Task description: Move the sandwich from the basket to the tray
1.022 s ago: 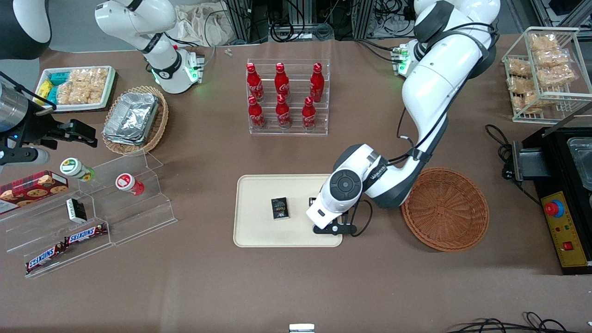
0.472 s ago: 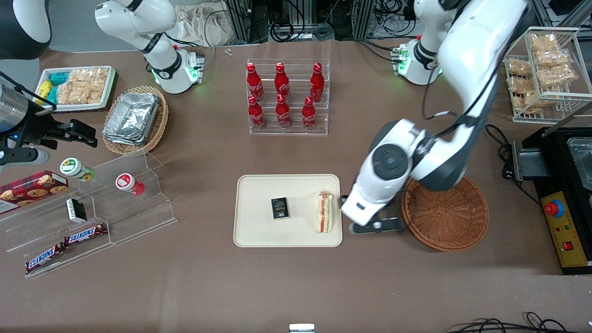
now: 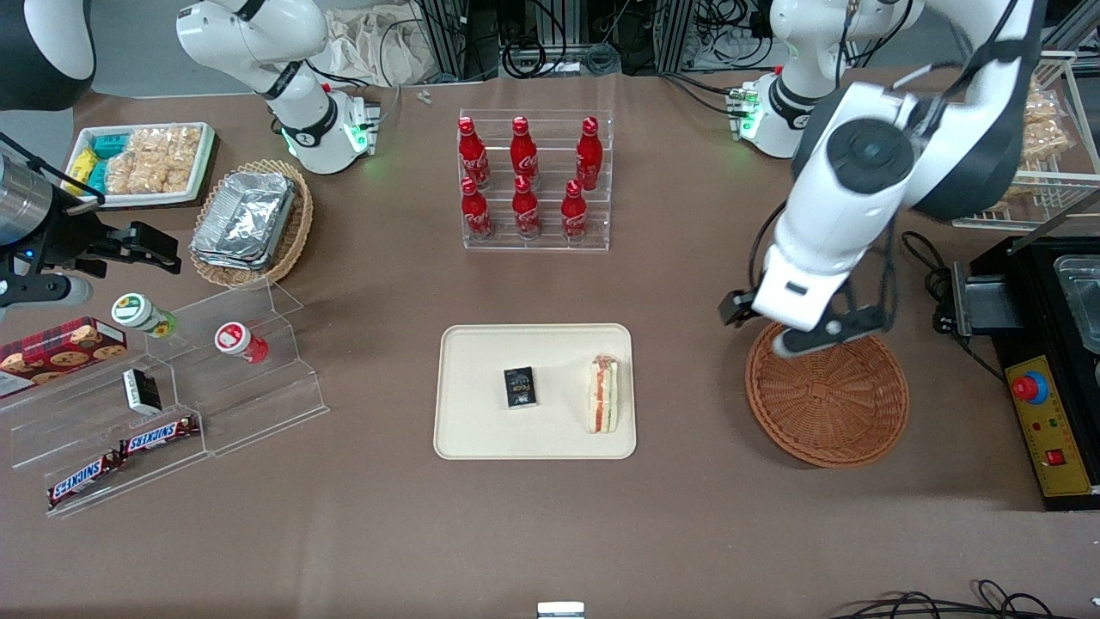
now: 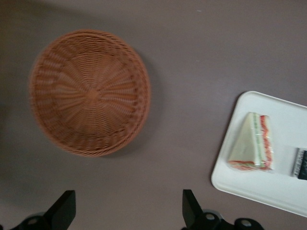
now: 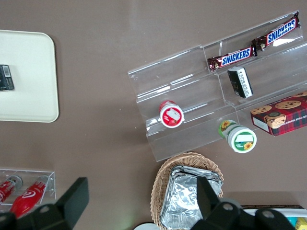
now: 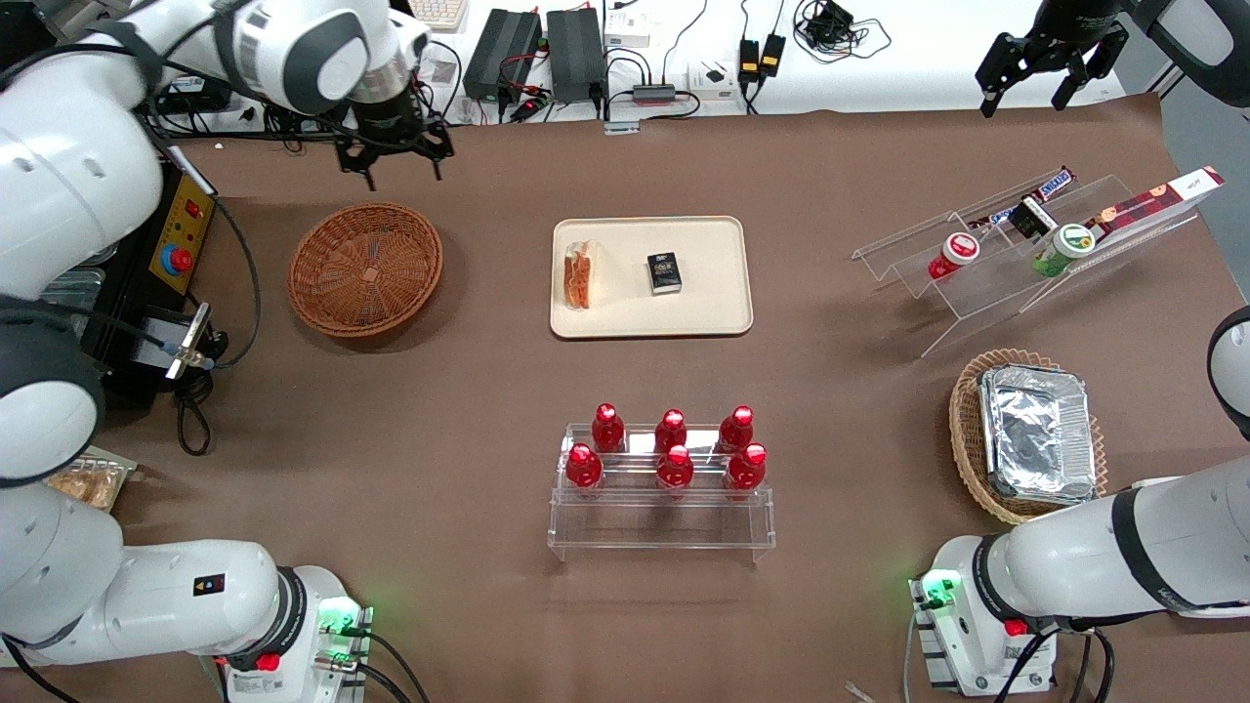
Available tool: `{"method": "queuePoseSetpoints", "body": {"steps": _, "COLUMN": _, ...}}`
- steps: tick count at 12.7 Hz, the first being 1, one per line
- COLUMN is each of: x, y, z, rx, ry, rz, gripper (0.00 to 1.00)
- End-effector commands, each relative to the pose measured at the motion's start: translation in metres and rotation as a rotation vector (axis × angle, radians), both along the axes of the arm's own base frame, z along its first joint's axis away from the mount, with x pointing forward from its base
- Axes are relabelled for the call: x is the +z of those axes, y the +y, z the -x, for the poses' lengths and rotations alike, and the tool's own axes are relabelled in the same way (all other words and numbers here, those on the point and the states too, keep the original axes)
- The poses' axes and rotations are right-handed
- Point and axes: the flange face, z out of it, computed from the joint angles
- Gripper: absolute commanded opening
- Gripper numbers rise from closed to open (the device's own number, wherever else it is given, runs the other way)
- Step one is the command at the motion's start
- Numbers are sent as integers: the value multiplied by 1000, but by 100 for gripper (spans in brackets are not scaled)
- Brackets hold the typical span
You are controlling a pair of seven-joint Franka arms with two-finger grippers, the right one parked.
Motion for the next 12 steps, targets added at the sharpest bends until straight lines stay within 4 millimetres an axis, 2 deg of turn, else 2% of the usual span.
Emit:
{"method": "queuePoseSetpoints", "body": {"steps": 1, "x": 11, "y": 31, "z": 13, "rx": 7, "ry": 32, "rz": -27, "gripper": 100}}
{"method": "queuePoseSetpoints", "body": {"steps": 2, "x": 10, "y": 43, "z": 10, "rx": -13, "ry": 46, "rz": -24, "gripper": 100}}
{"method": "queuePoseSetpoints", "body": {"steps": 4, "x": 22, "y": 71, "z": 9, "rx": -103, "ry": 68, "rz": 8, "gripper": 100}}
{"method": "queuePoseSetpoints", "body": {"steps": 5, "x": 30, "y": 92, "z": 8, "rx": -165, "ry": 74, "rz": 13, "gripper": 100}}
{"method": "queuePoseSetpoints", "body": {"steps": 6, "x": 34, "y": 128, "z": 2, "rx": -183, "ry": 88, "rz": 19, "gripper": 100}}
{"method": "queuePoseSetpoints", "body": {"steps": 9, "x": 50, "y": 191, "z": -11, "rx": -208, "ry": 64, "rz": 121, "gripper": 100}}
{"method": "queuePoseSetpoints", "body": {"steps": 10, "x": 49, "y": 207, "z": -14, "rx": -165, "ry": 60, "rz": 167, "gripper": 100}}
{"method": "queuePoseSetpoints", "body": {"steps": 12, "x": 55, "y": 216, "z": -19, "rx": -150, "ry": 85, "rz": 162, "gripper": 100}}
